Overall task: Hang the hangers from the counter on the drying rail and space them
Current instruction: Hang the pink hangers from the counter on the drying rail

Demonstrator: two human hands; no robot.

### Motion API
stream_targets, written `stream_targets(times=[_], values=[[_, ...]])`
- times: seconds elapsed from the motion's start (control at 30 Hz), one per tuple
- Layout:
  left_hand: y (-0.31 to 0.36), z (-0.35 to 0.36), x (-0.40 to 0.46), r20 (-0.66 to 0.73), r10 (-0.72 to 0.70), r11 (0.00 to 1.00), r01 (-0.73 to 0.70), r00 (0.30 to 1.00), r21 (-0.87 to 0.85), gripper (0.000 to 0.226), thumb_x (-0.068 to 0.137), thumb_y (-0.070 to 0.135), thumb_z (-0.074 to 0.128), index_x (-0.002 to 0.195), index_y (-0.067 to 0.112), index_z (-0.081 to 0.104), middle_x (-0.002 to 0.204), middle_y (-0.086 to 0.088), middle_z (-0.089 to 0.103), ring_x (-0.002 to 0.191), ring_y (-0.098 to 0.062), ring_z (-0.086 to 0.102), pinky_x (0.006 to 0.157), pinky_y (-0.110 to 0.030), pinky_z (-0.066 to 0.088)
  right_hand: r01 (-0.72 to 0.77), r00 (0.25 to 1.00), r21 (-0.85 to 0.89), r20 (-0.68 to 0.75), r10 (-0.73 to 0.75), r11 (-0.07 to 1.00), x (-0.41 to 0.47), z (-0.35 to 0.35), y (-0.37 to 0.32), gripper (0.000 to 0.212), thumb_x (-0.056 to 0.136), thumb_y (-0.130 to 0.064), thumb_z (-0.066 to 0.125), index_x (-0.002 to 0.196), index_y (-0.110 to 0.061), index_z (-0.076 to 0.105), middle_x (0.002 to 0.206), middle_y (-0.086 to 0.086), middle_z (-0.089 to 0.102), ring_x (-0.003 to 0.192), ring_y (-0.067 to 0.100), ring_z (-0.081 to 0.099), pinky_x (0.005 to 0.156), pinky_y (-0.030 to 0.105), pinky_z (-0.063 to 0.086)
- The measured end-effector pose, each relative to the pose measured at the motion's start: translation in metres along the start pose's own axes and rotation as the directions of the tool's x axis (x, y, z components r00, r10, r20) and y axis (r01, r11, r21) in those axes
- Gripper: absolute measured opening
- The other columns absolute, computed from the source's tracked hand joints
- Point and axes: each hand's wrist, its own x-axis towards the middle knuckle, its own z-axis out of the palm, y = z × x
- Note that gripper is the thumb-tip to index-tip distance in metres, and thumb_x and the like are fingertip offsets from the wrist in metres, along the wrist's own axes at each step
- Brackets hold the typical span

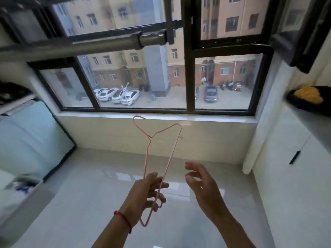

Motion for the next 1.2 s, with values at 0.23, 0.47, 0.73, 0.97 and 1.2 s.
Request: stream_targets(times=[0.23,0.47,0.73,0.97,1.2], values=[[-0.022,-0.179,-0.069,-0.231,-0.034,0.994,0.009,0.972,-0.111,0.07,0.106,0.056,0.025,0.114,0.005,0.072,0.102,-0.012,0.079,0.079,-0.035,0.071,0.055,-0.035,0.056,0.036,0.975,0.059,0.216,-0.047,0.998,-0.003,0.173,-0.059,0.027,0.086,-0.044,0.051,0.111,-0.04,0.062,0.114,-0.028,0.063,0.104,-0.001,0.062,0.09,0.032,0.058],[-0.022,-0.38,-0.122,-0.358,0.079,0.997,-0.077,0.93,0.02,0.063,0.109,0.045,0.024,0.105,0.013,0.078,0.101,-0.012,0.078,0.083,-0.029,0.064,0.056,-0.035,0.055,0.092,0.947,0.11,0.299,-0.122,0.99,-0.025,0.373,-0.131,0.033,0.082,-0.051,0.051,0.109,-0.038,0.064,0.11,-0.029,0.065,0.101,-0.001,0.064,0.09,0.036,0.058],[0.014,-0.539,-0.137,-0.404,0.163,0.986,-0.166,0.9,0.028,0.043,0.103,0.032,0.041,0.102,0.008,0.076,0.101,-0.014,0.079,0.068,-0.024,0.057,0.047,-0.031,0.049,0.164,0.912,0.153,0.354,-0.209,0.974,-0.003,0.51,-0.192,0.017,0.099,-0.027,0.058,0.11,-0.039,0.063,0.111,-0.031,0.064,0.104,-0.002,0.062,0.09,0.033,0.058],[0.057,-0.638,-0.125,-0.467,0.2,0.979,-0.191,0.862,0.065,0.047,0.104,0.033,0.039,0.101,-0.003,0.069,0.099,-0.019,0.078,0.077,-0.036,0.053,0.051,-0.031,0.044,0.182,0.885,0.279,0.371,-0.28,0.943,0.058,0.598,-0.227,0.028,0.088,-0.037,0.048,0.108,-0.035,0.067,0.108,-0.019,0.068,0.097,0.01,0.067,0.083,0.036,0.059],[0.117,-0.723,-0.103,-0.526,0.26,0.965,-0.201,0.81,0.168,0.054,0.11,0.038,0.031,0.096,0.001,0.067,0.099,-0.016,0.079,0.072,-0.026,0.061,0.051,-0.029,0.051,0.2,0.865,0.332,0.382,-0.325,0.922,0.111,0.66,-0.258,0.031,0.088,-0.035,0.045,0.109,-0.033,0.067,0.103,-0.007,0.069,0.094,0.01,0.066,0.075,0.026,0.055]])
